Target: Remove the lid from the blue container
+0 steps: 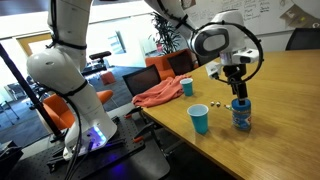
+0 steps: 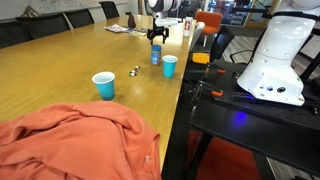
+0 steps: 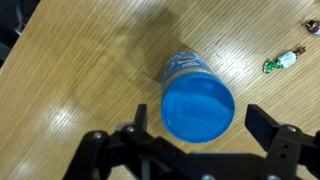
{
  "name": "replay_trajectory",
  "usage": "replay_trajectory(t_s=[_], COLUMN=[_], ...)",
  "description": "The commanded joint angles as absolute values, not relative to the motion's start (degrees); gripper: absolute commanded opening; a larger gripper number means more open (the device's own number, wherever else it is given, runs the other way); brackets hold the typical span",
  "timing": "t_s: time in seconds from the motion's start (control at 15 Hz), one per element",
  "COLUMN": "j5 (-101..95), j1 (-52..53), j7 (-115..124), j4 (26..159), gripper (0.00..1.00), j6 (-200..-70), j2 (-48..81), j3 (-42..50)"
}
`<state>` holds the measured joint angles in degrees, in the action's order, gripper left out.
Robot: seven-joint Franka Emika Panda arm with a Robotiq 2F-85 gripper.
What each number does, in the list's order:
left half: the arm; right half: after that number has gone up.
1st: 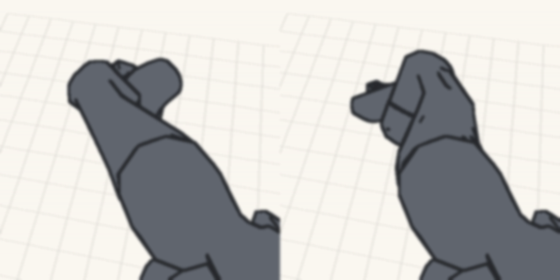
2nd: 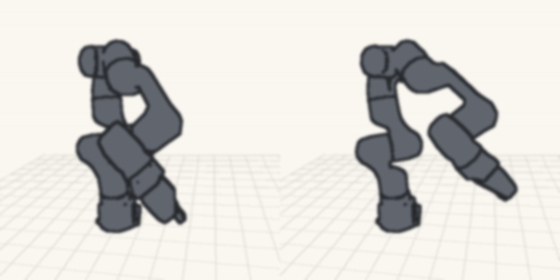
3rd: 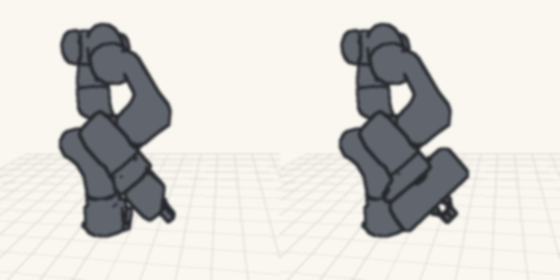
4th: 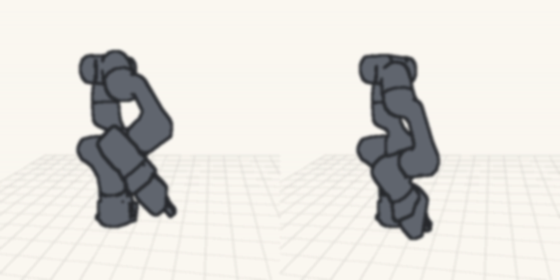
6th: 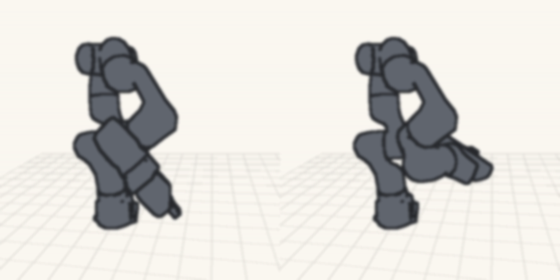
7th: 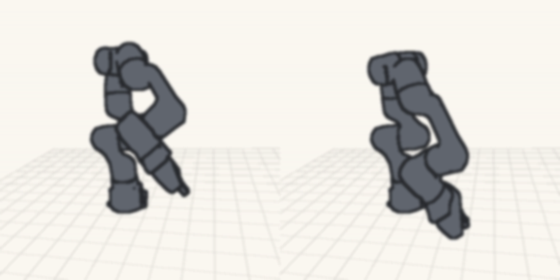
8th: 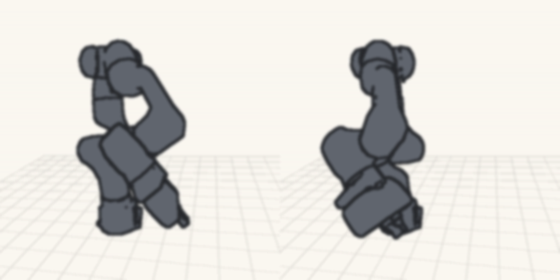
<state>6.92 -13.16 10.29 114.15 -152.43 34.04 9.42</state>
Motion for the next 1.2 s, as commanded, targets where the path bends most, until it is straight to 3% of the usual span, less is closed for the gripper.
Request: replay_trajectory(t_s=[0.0,0.93,1.0,1.13], j5=[8.5,8.1,8.1,8.1], j1=[-13.8,-13.4,-13.5,-13.5], j7=[9.0,9.5,9.4,9.3], j4=[111.5,109.4,109.4,109.4], gripper=[1.0,1.0,0.75,0.68], j6=[-154.0,-154.1,-154.2,-154.3], j2=[36.8,39.5,39.5,39.5], j3=[8.5,8.8,8.8,8.8])
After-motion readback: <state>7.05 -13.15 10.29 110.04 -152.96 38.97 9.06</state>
